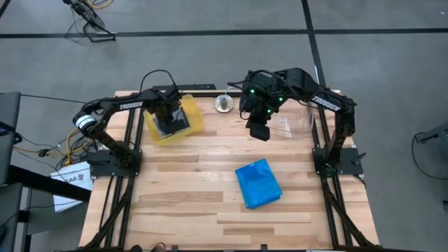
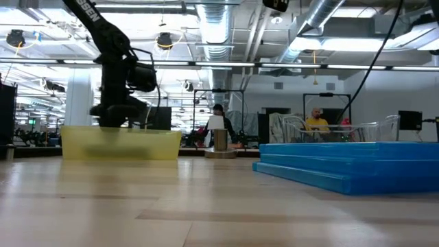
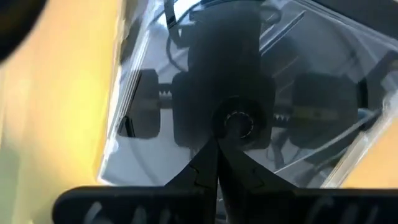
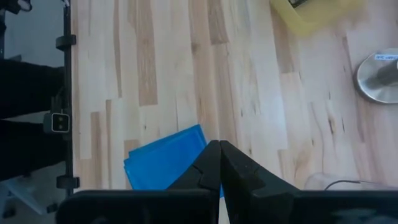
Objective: Pick & place jewel cases by type
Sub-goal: Put the black CD case into the yellow bin
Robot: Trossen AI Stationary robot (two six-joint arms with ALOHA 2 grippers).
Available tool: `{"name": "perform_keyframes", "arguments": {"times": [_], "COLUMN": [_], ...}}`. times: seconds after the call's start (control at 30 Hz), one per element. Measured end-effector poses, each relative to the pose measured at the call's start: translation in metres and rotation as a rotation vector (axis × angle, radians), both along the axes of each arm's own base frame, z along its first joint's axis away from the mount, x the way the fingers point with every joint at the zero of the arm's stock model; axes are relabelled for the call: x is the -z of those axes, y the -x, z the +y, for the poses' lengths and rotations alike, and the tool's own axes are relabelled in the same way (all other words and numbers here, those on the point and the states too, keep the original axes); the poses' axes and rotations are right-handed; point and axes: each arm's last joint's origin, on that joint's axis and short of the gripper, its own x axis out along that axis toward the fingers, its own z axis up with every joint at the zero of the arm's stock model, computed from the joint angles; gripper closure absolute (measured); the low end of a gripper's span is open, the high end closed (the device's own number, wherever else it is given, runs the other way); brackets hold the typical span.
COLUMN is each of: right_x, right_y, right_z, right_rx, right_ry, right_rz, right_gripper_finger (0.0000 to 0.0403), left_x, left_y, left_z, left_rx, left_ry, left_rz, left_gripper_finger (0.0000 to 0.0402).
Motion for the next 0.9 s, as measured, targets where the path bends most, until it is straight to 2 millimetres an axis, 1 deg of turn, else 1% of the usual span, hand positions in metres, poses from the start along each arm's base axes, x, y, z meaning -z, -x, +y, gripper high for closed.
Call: {"name": "perform_keyframes", "arguments": {"times": [0.1, 0.17, 0.47, 0.57, 0.67, 0.9], "right_x": [0.0, 0.0, -0.001, -0.001, -0.001, -0.001], "right_y": [0.0, 0.0, 0.0, 0.0, 0.0, 0.0], "right_z": [-0.002, -0.003, -0.009, -0.011, -0.011, -0.011], "right_rx": [0.004, -0.004, -0.003, -0.007, -0.008, -0.008], "right_ry": [0.002, 0.008, 0.021, 0.025, 0.025, 0.025], "right_rz": [-0.004, -0.014, -0.03, -0.031, -0.029, -0.029], "right_gripper_finger": [0.0403, 0.0403, 0.0403, 0.0403, 0.0403, 0.0403], "left_x": [0.0, 0.001, 0.001, -0.002, -0.014, -0.064], "left_y": [0.01, 0.013, 0.013, 0.014, 0.014, 0.005], "left_z": [0.0, 0.0, 0.001, 0.0, 0.001, 0.009], "left_rx": [-0.087, -0.109, -0.137, -0.15, -0.152, -0.141], "left_ry": [0.041, 0.054, 0.048, 0.033, -0.024, -0.16], "left_rz": [0.044, 0.056, 0.053, 0.041, -0.003, -0.221], "left_gripper_finger": [0.0401, 0.0401, 0.0401, 0.0401, 0.0401, 0.0401]}}
